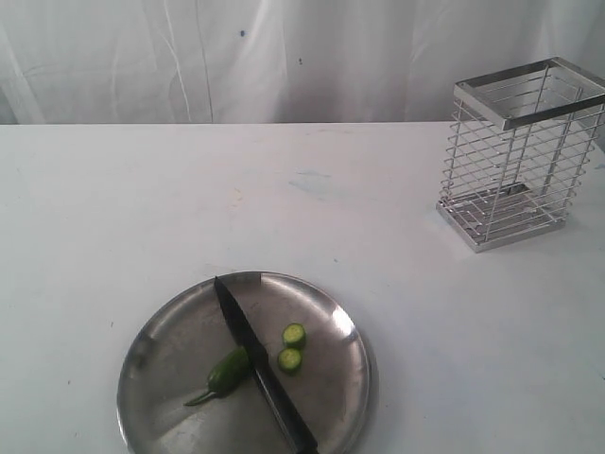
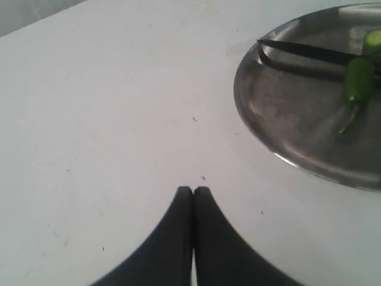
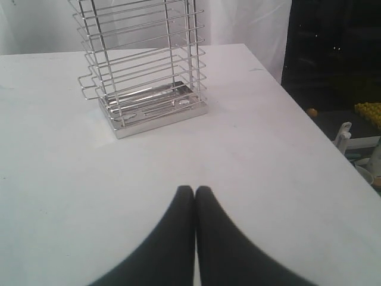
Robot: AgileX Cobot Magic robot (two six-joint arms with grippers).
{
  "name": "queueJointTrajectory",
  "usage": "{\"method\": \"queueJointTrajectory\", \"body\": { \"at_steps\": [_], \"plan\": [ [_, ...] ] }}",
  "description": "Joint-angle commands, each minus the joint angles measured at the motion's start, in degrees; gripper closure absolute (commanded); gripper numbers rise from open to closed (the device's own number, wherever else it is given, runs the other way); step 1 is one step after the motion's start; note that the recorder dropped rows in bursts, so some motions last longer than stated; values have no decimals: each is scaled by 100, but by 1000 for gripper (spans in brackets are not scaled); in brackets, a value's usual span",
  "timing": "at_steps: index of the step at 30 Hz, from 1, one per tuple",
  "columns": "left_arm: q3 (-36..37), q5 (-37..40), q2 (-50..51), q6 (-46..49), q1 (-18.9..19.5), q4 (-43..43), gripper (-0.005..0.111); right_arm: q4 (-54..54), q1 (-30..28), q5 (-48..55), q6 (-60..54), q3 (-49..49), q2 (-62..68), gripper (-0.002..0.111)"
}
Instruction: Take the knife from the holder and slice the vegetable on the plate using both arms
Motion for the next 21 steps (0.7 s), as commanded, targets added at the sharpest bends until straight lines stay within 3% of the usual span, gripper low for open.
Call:
{"method": "queueJointTrajectory", "body": {
  "at_steps": [1,4,11,21],
  "plan": [
    [0,99,-26,-1035,28,-58,107,6,-21,-22,-45,-8,-18,108],
    [0,99,-26,-2436,57,-7,107,6,-21,-22,-45,-8,-18,108],
    [0,99,-26,-2266,532,130,107,6,-21,-22,-45,-8,-18,108],
    [0,39,-26,-2196,591,130,107,6,-21,-22,-45,-8,-18,108]
  ]
}}
